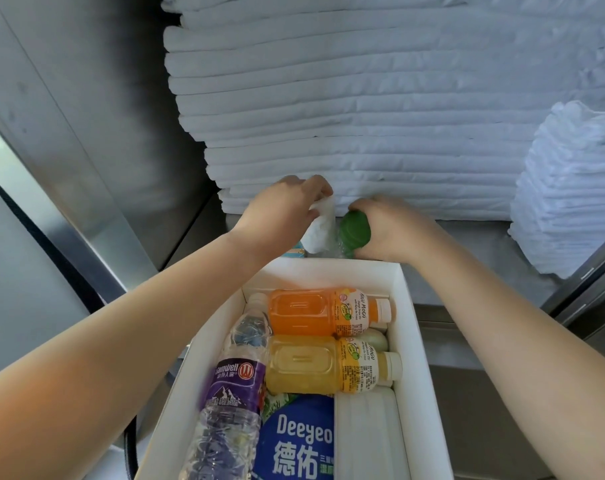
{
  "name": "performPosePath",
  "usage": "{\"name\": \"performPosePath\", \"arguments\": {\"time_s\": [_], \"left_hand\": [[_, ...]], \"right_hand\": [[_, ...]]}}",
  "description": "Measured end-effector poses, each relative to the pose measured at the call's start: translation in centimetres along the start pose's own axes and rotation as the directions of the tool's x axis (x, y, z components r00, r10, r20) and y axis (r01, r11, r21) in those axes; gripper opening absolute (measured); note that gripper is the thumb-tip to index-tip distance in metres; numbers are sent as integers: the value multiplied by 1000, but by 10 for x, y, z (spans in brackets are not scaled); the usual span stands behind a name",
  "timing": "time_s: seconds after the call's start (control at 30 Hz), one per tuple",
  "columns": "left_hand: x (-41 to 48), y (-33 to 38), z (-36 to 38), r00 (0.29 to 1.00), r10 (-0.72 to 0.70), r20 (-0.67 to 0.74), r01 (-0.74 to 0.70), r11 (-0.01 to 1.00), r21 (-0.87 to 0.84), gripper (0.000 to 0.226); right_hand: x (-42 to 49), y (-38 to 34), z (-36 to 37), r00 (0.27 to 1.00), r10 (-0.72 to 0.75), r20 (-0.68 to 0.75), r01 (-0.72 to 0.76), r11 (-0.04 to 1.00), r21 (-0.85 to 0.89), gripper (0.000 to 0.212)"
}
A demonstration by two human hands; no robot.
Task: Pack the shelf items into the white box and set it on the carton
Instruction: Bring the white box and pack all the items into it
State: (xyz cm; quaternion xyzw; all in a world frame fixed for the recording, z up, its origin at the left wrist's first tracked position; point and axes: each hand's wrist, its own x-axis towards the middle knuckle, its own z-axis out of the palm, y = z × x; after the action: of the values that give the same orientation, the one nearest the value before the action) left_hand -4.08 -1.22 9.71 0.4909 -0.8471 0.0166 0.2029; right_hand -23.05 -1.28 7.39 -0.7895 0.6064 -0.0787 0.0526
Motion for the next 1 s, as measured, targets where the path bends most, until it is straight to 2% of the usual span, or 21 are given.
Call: {"name": "performPosePath", "arguments": {"time_s": [0.1,0.27,0.33,0.4,0.5,0.6,0.7,0.9,1.0], "left_hand": [[-2,6,-22,998,5,-60,-5,1000,-5,34],[-23,19,-68,965,98,-242,-99,995,7,33],[-40,24,-83,955,150,-254,-154,988,5,33],[-60,29,-94,957,195,-214,-198,980,5,32],[-96,37,-95,972,220,-80,-221,975,-5,34],[-126,41,-90,971,236,47,-235,971,-33,30],[-145,41,-87,959,253,131,-244,967,-80,34],[-165,42,-88,963,180,201,-120,953,-279,33],[-166,40,-83,949,156,273,-50,932,-359,33]], "right_hand": [[-13,-7,-23,994,-3,-108,2,1000,-10,78],[-53,-22,-69,955,-51,-291,72,995,63,78],[-73,-28,-78,950,-86,-299,119,988,94,78],[-92,-30,-83,959,-131,-252,167,978,127,78],[-114,-37,-76,966,-240,-100,251,960,124,82],[-124,-44,-57,939,-338,58,337,941,26,90],[-131,-49,-42,913,-379,150,370,925,86,89],[-147,-57,-18,835,-478,272,448,878,166,91],[-153,-59,-16,776,-504,379,474,863,176,88]]}}
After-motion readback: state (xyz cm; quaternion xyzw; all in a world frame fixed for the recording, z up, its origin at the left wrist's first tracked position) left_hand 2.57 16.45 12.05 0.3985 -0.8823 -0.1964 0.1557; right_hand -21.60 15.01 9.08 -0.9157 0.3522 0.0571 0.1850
